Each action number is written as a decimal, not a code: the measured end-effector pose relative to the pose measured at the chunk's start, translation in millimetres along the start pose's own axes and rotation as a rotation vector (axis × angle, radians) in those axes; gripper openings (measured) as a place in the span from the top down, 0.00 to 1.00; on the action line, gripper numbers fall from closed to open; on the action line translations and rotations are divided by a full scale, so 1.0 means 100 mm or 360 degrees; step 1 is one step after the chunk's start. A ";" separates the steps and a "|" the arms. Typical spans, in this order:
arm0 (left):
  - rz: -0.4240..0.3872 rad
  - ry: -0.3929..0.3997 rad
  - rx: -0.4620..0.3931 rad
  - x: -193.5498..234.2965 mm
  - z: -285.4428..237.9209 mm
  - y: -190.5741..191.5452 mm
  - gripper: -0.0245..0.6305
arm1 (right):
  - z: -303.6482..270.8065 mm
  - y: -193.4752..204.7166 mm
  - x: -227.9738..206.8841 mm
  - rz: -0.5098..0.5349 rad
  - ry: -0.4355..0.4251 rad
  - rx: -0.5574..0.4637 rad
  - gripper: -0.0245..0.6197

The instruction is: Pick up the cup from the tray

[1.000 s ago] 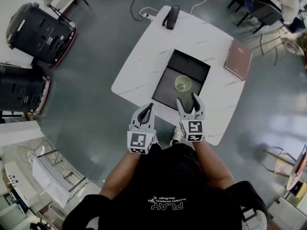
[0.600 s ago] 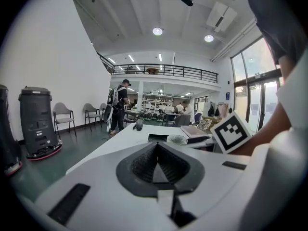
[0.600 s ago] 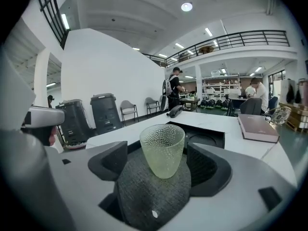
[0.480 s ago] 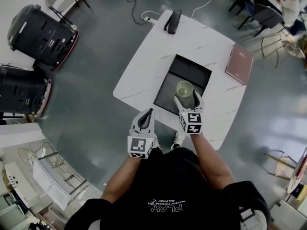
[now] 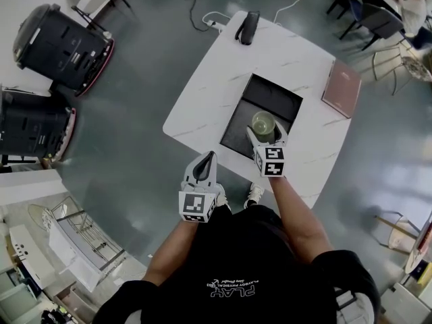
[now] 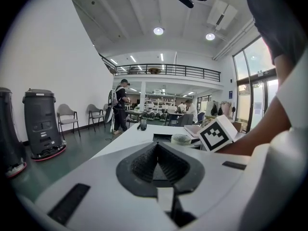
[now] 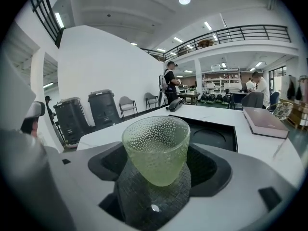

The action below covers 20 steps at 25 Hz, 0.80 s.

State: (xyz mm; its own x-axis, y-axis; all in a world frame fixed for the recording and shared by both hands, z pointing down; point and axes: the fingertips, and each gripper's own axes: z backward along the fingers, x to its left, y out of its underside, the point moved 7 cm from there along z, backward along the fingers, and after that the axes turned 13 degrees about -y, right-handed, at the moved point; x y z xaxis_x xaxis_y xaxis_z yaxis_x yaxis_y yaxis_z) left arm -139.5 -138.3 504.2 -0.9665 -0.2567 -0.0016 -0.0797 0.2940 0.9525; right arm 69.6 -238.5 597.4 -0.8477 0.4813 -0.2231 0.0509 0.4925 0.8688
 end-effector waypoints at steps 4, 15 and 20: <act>0.0010 -0.0008 0.0010 0.01 0.05 0.03 0.95 | -0.04 0.01 0.00 -0.0001 0.0000 0.0029 0.40; -0.0017 -0.0010 -0.0001 0.03 0.10 0.03 0.95 | 0.06 -0.10 0.09 0.0099 -0.0031 -0.0033 0.40; 0.0098 -0.0026 -0.0021 0.06 0.13 -0.01 0.95 | 0.33 -0.23 0.25 0.0137 -0.0048 -0.0099 0.40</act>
State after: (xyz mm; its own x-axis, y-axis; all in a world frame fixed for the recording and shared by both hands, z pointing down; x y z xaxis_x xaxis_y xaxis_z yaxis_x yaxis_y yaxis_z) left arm -148.1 -128.4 499.0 -0.9733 -0.2233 0.0525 -0.0166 0.2969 0.9548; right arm 64.2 -213.8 557.0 -0.8252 0.5420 -0.1593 0.0887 0.4028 0.9110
